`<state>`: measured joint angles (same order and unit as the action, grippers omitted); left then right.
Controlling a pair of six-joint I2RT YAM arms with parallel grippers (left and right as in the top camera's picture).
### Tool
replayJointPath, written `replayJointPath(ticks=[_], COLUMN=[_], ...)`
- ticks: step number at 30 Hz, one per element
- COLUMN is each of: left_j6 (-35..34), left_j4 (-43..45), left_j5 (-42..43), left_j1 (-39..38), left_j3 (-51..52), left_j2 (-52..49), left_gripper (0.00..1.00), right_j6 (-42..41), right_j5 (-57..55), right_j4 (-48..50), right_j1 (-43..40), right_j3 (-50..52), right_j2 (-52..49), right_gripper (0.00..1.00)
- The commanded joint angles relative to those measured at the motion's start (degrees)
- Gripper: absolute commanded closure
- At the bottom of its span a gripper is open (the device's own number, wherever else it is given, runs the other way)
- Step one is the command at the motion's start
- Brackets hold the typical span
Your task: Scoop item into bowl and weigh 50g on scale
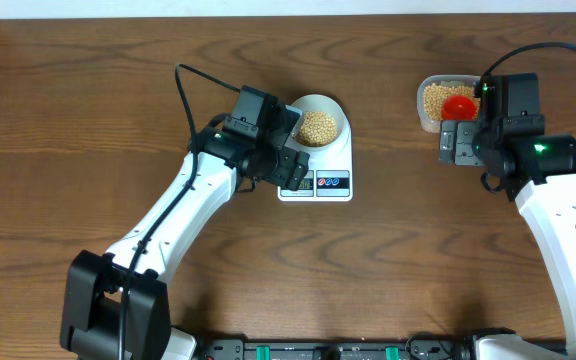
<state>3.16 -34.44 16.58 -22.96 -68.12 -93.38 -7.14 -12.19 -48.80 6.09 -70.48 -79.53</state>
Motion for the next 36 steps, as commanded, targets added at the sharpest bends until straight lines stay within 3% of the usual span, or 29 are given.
replayJointPath(ticks=[1,8,17,36], left_j6=[-3.32,-6.03,-14.64,-14.88], left_j4=[-0.15,-1.46,-2.8,-2.97], left_j5=[-2.6,-8.31,-12.28,-12.61], left_j1=[-1.29,-5.49,-6.75,-6.75], left_j3=[0.31,0.31,0.31,0.31], left_j2=[-0.61,-0.61,-0.61,-0.61], left_gripper=[0.16,0.16,0.16,0.16], right_j6=[0.52,0.52,0.52,0.52], right_j5=[0.13,0.13,0.13,0.13], right_j4=[-0.11,-0.11,-0.11,-0.11], right_j1=[0.24,0.24,0.24,0.24], right_j3=[-1.09,-1.09,-1.09,-1.09], right_j2=[0.52,0.52,0.52,0.52], right_gripper=[0.01,0.01,0.01,0.01])
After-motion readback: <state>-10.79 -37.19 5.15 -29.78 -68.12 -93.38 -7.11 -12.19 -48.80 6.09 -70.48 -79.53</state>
